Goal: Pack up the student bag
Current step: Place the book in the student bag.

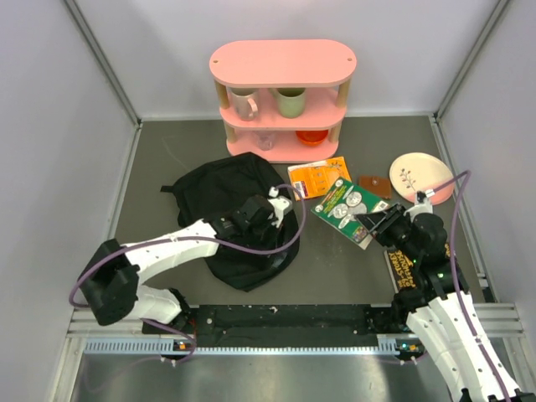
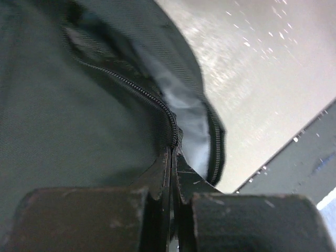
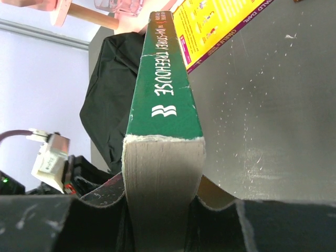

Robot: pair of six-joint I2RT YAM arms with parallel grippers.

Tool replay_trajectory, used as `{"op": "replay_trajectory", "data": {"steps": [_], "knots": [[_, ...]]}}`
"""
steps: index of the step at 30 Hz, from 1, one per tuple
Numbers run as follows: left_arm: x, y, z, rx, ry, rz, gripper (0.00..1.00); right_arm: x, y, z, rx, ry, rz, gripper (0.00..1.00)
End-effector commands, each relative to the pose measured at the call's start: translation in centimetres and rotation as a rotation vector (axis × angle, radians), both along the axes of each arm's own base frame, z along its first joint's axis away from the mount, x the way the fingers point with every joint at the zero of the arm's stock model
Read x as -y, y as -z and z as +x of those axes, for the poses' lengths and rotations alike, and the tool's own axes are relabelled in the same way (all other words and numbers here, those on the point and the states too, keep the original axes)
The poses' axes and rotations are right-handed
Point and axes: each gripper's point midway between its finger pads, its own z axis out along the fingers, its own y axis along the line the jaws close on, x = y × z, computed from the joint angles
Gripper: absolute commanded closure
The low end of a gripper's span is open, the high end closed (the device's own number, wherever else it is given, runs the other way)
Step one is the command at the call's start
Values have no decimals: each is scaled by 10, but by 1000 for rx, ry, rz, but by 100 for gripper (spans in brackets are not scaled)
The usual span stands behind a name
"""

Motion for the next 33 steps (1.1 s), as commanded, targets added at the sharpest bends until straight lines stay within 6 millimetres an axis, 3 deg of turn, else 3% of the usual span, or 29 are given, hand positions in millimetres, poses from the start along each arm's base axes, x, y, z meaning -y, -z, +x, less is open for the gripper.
{"op": "replay_trajectory", "data": {"steps": [1,8,18,22,23,26,28,33], "knots": [[-37,-47,53,253,-275,87,100,-9,-40,2,134,-40,56,100],[-62,-114,72,428,-416,56,100,-19,-48,-7,150,-112,77,100],[-67,-180,74,523,-473,-87,100,-43,-77,-34,214,-303,136,100],[-61,-213,72,545,-472,-183,100,-55,-84,-45,209,-390,206,100],[-58,-221,71,550,-454,-207,100,-61,-94,-52,231,-442,253,100],[-40,-248,63,564,-376,-340,100,-68,-90,-58,176,-486,347,100],[-31,-257,59,560,-350,-401,100,-71,-87,-57,170,-498,381,100],[-30,-259,60,544,-371,-401,100,-74,-74,-57,86,-515,388,100]]}}
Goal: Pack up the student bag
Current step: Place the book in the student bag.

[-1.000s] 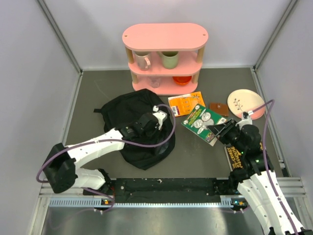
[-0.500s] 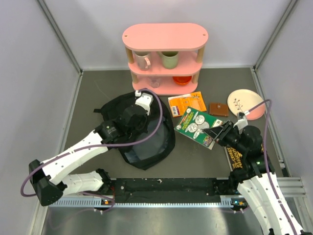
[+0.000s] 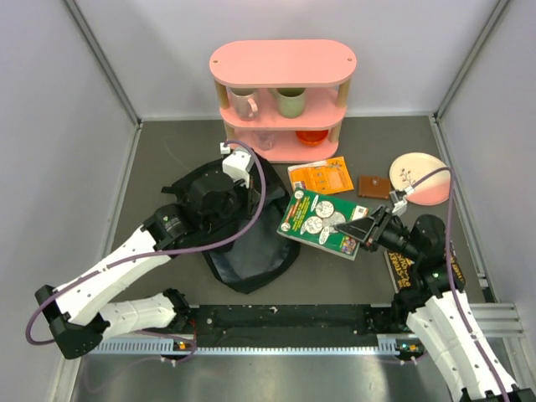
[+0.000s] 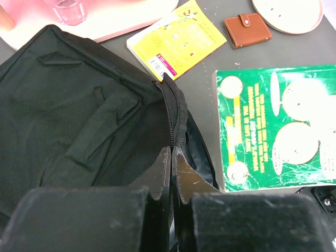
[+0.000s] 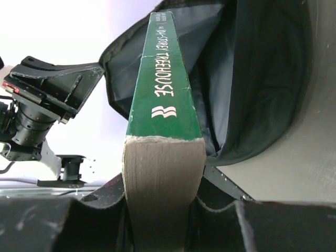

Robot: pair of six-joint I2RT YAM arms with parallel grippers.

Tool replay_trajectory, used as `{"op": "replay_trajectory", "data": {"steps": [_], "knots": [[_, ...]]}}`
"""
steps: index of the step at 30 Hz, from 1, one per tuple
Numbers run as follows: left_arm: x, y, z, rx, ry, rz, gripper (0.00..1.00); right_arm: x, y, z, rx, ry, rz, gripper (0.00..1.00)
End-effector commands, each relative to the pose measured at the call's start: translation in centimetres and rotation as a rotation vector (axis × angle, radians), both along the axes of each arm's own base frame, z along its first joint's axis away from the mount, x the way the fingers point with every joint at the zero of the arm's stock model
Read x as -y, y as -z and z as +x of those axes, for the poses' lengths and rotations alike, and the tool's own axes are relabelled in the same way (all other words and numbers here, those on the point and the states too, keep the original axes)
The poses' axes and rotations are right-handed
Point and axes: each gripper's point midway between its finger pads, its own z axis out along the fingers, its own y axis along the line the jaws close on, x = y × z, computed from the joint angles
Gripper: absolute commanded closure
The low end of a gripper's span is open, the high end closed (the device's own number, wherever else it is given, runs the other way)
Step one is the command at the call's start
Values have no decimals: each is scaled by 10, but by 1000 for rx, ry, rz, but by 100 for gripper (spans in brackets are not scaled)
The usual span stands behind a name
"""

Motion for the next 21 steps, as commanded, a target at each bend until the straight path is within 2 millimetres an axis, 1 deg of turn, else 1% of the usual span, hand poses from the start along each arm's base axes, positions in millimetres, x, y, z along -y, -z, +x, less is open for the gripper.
{"op": "replay_trajectory", "data": {"steps": [1,2,3,4,7,8,9,12,13,14,17,18,19,21], "knots": [[15,-57,0,94,22,-174,100,-10,-28,-8,69,-86,52,100],[19,-62,-3,106,30,-193,100,-11,-20,-9,31,-92,37,100],[20,-63,-2,105,22,-195,100,-12,-18,-9,17,-99,27,100],[21,-66,-1,109,15,-200,100,-16,-11,-9,-4,-119,11,100],[26,-68,1,105,7,-207,100,-24,-8,-10,-13,-154,-4,100],[29,-66,2,99,6,-204,100,-30,-3,-10,-33,-167,-16,100],[29,-71,2,101,3,-215,100,-33,-3,-10,-36,-175,-20,100],[34,-75,2,104,13,-223,100,-46,-2,-7,-35,-188,0,100],[35,-76,2,103,16,-223,100,-49,-3,-5,-52,-184,22,100],[36,-75,2,102,20,-219,100,-54,-8,-3,-32,-182,37,100],[37,-75,2,92,17,-218,100,-67,-1,6,-76,-160,16,100],[38,-74,1,85,18,-220,100,-78,0,5,-91,-186,1,100],[38,-72,1,80,18,-215,100,-82,2,10,-101,-163,-7,100],[39,-70,0,69,18,-219,100,-93,7,12,-122,-152,-10,100]]}}
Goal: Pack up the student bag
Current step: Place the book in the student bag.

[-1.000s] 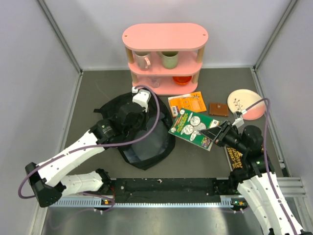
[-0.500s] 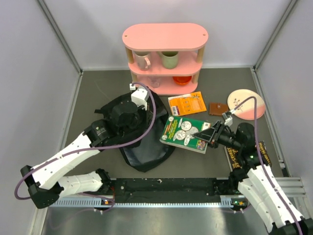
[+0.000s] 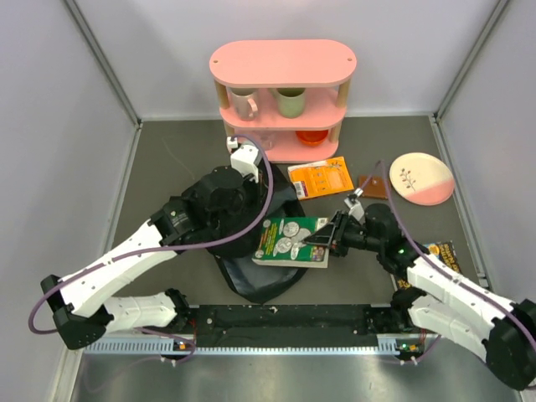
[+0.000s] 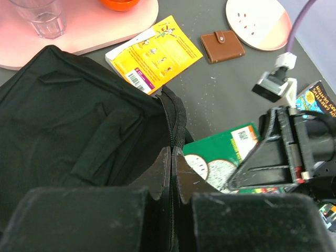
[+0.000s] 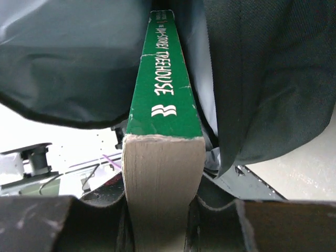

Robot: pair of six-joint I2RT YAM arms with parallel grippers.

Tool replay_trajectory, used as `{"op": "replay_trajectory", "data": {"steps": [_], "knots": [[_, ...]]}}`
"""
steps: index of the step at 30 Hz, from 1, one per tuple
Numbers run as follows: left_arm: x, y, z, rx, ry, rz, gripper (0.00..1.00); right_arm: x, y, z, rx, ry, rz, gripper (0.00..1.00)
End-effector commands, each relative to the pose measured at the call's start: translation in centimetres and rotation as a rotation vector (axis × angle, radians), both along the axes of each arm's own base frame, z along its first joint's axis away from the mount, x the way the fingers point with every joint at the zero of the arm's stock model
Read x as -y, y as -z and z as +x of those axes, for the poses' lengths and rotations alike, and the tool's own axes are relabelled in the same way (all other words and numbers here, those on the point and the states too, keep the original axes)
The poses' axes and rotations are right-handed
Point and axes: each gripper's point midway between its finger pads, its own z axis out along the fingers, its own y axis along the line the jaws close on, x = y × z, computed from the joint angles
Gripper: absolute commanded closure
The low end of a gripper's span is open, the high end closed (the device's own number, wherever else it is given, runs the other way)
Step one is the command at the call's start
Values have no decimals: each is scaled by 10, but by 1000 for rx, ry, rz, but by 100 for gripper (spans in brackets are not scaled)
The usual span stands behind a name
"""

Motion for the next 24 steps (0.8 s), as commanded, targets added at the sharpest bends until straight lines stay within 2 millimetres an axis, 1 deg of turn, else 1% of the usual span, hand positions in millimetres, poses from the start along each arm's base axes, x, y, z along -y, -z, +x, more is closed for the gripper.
{"op": "replay_trajectory", "data": {"steps": [1,2,3,4,5,6,7,9,10,11,12,13,14,16,17,18,20,21,22,23,24], "knots": [[11,-50,2,70,2,-151,100,-28,-42,31,101,91,94,100],[11,-49,2,67,3,-153,100,-31,-41,34,103,102,107,100],[11,-50,1,67,2,-155,100,-35,-48,39,145,114,148,100],[11,-50,1,66,2,-156,100,-40,-39,45,139,135,129,100],[10,-50,2,66,-3,-151,100,-43,-36,49,143,144,112,100],[9,-49,3,66,-9,-146,100,-48,-42,56,164,156,104,100],[8,-49,3,67,-14,-141,100,-55,-34,64,171,179,81,100],[6,-52,4,78,-17,-137,100,-66,-42,70,214,187,151,100],[5,-52,3,79,-16,-132,100,-71,-58,74,236,199,228,100],[4,-52,4,80,-20,-121,100,-80,-48,81,204,199,219,100],[3,-56,4,86,-22,-123,100,-83,-48,85,208,208,234,100],[3,-56,4,87,-22,-122,100,-86,-63,90,243,233,298,100],[3,-58,4,90,-22,-126,100,-96,-53,94,217,229,299,100],[3,-59,4,88,-23,-128,100,-104,-53,102,190,241,340,100],[2,-60,4,89,-24,-132,100,-110,-64,103,210,244,385,100],[2,-60,3,87,-25,-132,100,-116,-52,107,175,250,382,100],[1,-61,3,85,-28,-130,100,-121,-58,106,174,249,423,100],[0,-62,3,88,-26,-131,100,-122,-53,109,152,271,418,100],[0,-63,3,89,-28,-135,100,-119,-51,116,156,318,403,100],[0,-64,2,90,-27,-137,100,-124,-41,117,144,336,357,100],[0,-64,3,93,-26,-134,100,-125,-36,121,161,359,323,100]]}}
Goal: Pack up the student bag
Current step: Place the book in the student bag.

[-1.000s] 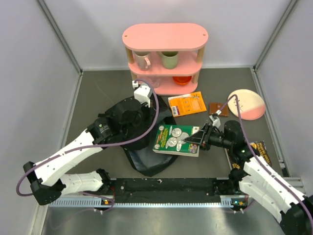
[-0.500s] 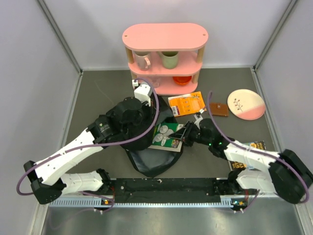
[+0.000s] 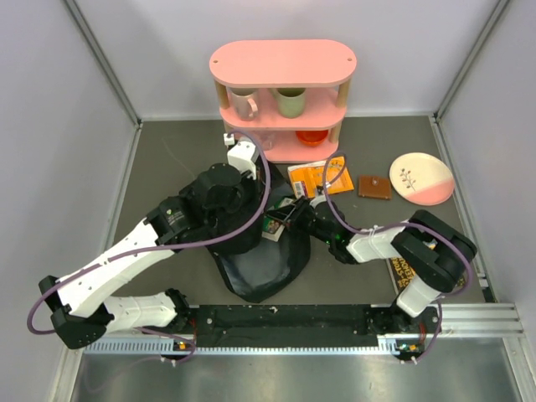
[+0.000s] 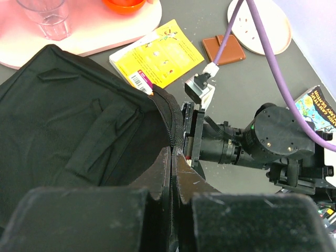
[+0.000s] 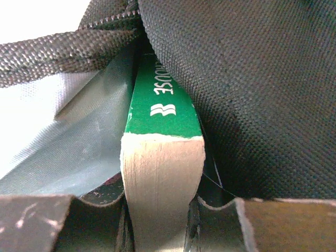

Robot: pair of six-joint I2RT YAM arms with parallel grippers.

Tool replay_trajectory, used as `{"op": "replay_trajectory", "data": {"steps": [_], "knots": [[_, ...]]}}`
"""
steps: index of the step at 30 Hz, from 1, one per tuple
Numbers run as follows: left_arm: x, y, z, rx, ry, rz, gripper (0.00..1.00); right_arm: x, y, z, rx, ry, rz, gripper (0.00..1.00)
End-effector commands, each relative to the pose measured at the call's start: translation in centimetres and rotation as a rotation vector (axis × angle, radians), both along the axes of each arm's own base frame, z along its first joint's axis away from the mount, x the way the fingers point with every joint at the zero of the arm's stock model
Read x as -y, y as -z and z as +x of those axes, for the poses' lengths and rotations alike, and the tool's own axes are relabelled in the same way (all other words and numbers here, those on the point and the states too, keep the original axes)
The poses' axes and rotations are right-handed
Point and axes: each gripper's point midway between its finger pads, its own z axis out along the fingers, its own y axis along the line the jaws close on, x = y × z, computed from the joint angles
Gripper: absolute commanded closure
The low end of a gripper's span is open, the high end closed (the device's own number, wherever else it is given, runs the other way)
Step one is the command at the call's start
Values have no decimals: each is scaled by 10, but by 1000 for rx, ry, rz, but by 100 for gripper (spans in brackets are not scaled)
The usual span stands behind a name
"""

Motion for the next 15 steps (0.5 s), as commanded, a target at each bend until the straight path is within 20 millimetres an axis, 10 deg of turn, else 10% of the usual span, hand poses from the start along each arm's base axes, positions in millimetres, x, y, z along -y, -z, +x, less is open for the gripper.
{"op": "replay_trajectory", "data": {"steps": [1,7,15], "knots": [[1,-51,3,97,-11,-110,100,-16,-71,28,162,141,150,100],[-9,-54,5,121,-41,-81,100,-49,-74,27,240,128,68,100],[-15,-42,6,91,-59,-35,100,-32,-96,-6,353,123,-167,100]]}}
